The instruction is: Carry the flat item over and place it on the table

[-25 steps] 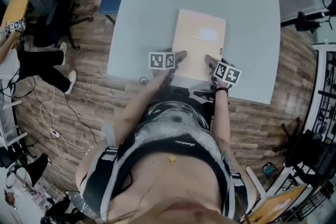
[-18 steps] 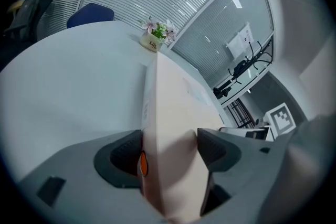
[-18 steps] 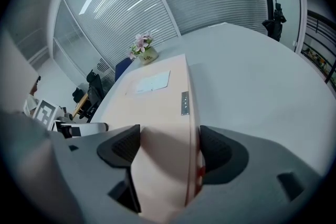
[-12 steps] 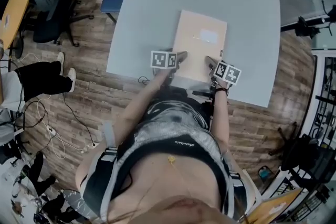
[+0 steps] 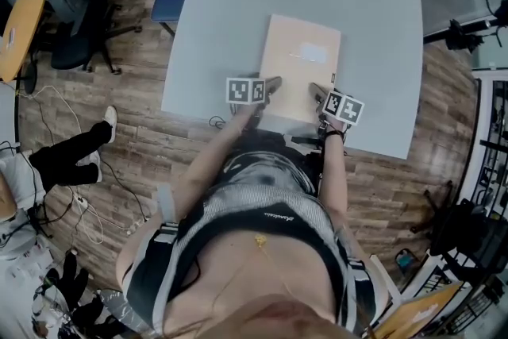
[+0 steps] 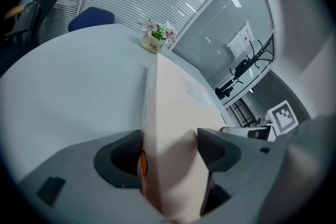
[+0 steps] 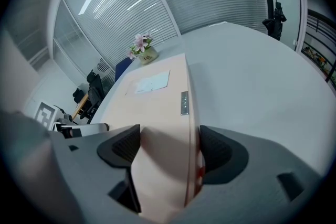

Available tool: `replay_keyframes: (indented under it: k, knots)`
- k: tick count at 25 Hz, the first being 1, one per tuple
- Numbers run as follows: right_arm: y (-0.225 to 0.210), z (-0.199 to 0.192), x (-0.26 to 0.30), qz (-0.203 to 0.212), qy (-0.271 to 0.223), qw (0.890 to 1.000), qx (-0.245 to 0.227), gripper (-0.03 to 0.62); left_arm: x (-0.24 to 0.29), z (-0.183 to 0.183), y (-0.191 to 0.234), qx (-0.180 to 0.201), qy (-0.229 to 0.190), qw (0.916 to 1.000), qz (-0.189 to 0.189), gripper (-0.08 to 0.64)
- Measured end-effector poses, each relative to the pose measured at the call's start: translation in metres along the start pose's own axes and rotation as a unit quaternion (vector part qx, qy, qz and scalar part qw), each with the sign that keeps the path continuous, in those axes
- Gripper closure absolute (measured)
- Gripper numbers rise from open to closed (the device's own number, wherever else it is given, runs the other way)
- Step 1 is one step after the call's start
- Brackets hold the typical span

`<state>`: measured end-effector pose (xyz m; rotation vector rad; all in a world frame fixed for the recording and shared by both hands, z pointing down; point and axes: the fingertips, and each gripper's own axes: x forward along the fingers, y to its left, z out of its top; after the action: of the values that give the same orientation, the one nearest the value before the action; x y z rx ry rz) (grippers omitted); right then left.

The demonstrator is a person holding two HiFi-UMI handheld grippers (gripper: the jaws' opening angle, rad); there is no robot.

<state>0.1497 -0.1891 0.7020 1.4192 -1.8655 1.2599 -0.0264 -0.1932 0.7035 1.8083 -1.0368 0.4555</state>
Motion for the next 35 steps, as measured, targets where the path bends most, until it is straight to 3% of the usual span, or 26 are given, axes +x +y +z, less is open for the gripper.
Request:
replay_keyframes:
  k: [35]
  knots:
    - [-0.0011, 0.0008, -0.0003, 0.000, -0.019, 1.000, -0.002, 0.236, -0.0001, -0.0005, 0.0006, -0.017, -0.015, 0.9997, -0.009, 0.232]
